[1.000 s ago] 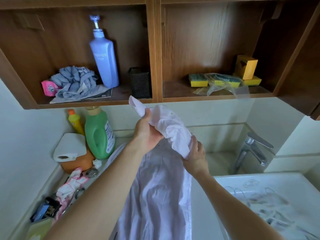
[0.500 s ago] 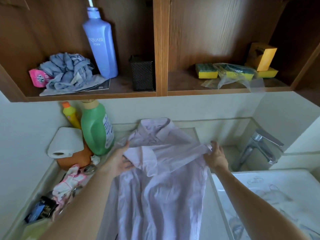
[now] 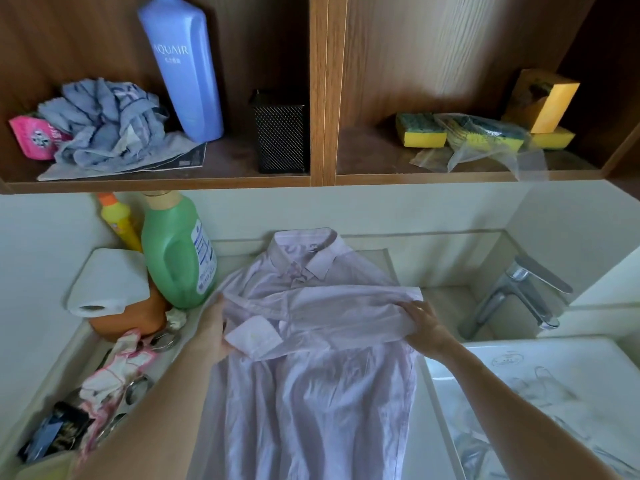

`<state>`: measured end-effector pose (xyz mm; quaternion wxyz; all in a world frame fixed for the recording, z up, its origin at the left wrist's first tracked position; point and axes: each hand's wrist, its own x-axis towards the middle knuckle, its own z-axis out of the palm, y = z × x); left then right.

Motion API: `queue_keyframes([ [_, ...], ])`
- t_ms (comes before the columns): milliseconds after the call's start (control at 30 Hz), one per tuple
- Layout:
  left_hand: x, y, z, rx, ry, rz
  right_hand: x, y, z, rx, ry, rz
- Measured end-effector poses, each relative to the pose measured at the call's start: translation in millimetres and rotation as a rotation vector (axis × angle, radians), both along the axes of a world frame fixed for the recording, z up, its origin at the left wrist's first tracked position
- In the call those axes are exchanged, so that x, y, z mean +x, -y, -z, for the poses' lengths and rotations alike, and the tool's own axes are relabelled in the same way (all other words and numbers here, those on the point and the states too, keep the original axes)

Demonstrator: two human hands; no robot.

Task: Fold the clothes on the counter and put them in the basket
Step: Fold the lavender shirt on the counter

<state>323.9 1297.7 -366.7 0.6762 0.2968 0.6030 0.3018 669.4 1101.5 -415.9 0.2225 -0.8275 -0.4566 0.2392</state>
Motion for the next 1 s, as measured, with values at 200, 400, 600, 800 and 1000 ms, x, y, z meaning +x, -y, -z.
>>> queue_keyframes([
  [200, 5.9, -26.5, 42.4, 0.165, -0.481, 0.298, -3.3, 5.5, 2.2, 0.156, -0.124, -0.129],
  [400, -10.5, -22.5, 25.2, 0.208, -0.099, 0.281, -12.6, -1.3, -9.6, 0.275, -0.195, 0.185],
  [600, -41.6, -40.0, 51.0, 0.116, -0.292, 0.236, -16.5, -20.8, 5.4, 0.236, 0.199, 0.306],
  [800, -44.7, -48.6, 41.1, 0.205, -0.157, 0.288, -45.0, -41.2, 4.1, 0.454, 0.459, 0.064],
  [1000, -54.2, -40.3, 39.8, 0.446, -0.676, 0.761, -70.6, -56.6, 26.9, -0.014, 0.485, -0.147],
])
